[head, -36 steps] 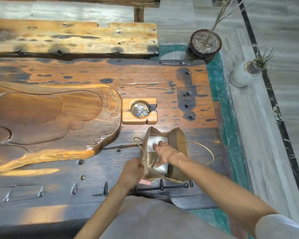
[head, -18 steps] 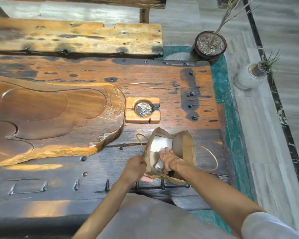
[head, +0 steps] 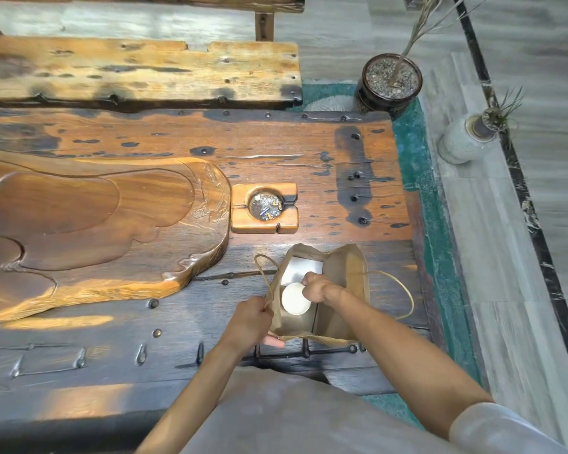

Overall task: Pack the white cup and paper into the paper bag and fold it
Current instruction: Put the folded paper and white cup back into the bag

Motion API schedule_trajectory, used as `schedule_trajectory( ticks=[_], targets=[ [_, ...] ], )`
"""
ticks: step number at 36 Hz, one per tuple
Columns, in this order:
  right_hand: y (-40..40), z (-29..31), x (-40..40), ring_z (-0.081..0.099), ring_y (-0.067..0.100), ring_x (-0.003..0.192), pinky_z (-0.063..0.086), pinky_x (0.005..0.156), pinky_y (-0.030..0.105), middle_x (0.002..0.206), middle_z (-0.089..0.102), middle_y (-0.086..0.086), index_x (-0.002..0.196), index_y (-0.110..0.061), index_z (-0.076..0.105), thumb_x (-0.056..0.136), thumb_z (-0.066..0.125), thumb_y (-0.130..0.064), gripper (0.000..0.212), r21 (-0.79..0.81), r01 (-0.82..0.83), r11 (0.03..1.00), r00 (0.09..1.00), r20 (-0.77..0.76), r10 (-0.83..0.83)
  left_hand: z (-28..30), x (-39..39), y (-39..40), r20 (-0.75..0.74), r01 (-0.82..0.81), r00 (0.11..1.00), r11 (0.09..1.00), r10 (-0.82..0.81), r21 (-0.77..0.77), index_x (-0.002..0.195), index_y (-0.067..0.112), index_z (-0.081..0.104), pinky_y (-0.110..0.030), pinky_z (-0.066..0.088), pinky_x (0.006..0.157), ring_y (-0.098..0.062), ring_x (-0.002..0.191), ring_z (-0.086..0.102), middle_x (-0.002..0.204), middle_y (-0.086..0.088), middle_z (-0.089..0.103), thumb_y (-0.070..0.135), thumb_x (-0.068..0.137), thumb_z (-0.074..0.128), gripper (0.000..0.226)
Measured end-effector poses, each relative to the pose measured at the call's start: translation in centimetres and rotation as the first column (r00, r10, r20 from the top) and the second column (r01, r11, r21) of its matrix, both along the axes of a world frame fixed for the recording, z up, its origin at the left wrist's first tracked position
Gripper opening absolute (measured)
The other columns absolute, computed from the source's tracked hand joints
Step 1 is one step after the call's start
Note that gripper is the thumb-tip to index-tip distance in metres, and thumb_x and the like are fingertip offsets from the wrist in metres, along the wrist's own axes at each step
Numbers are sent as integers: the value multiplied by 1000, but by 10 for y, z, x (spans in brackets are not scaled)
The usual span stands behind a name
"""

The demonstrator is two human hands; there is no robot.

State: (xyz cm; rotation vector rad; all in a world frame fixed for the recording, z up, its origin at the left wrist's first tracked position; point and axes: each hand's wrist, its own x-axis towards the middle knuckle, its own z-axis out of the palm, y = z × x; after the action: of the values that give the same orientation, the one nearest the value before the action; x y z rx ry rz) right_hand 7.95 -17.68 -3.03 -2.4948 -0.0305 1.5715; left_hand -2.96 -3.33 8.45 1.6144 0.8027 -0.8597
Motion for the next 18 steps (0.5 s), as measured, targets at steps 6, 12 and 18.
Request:
schedule_trajectory(
  ticks=[6,12,18],
  targets=[
    [4,-2,-1,50,28,127,45,97,31,139,50,12,137,-8,47,93,46,-8,44,32,49,998,998,39,-51,1,-1,-1,8,18,1000,1000,-18,-2,110,1,58,-22,56,48,-30,68,76,118,-25,60,5,100,32,28],
    [5,-4,-6,51,28,127,44,92,28,139,49,14,137,-6,45,93,47,-5,44,10,25,1000,998,57,-26,0,0,-1,9,47,999,999,-47,8,110,2,58,-25,54,52,-28,64,77,122,-31,59,5,100,33,27],
    [3,-4,-8,52,27,126,42,80,24,139,47,16,133,-3,47,91,49,1,42,-17,1,1000,997,71,0,4,0,-1,21,47,999,999,-48,10,112,5,59,-24,57,51,-31,69,77,122,-24,61,4,99,33,29]
  ],
)
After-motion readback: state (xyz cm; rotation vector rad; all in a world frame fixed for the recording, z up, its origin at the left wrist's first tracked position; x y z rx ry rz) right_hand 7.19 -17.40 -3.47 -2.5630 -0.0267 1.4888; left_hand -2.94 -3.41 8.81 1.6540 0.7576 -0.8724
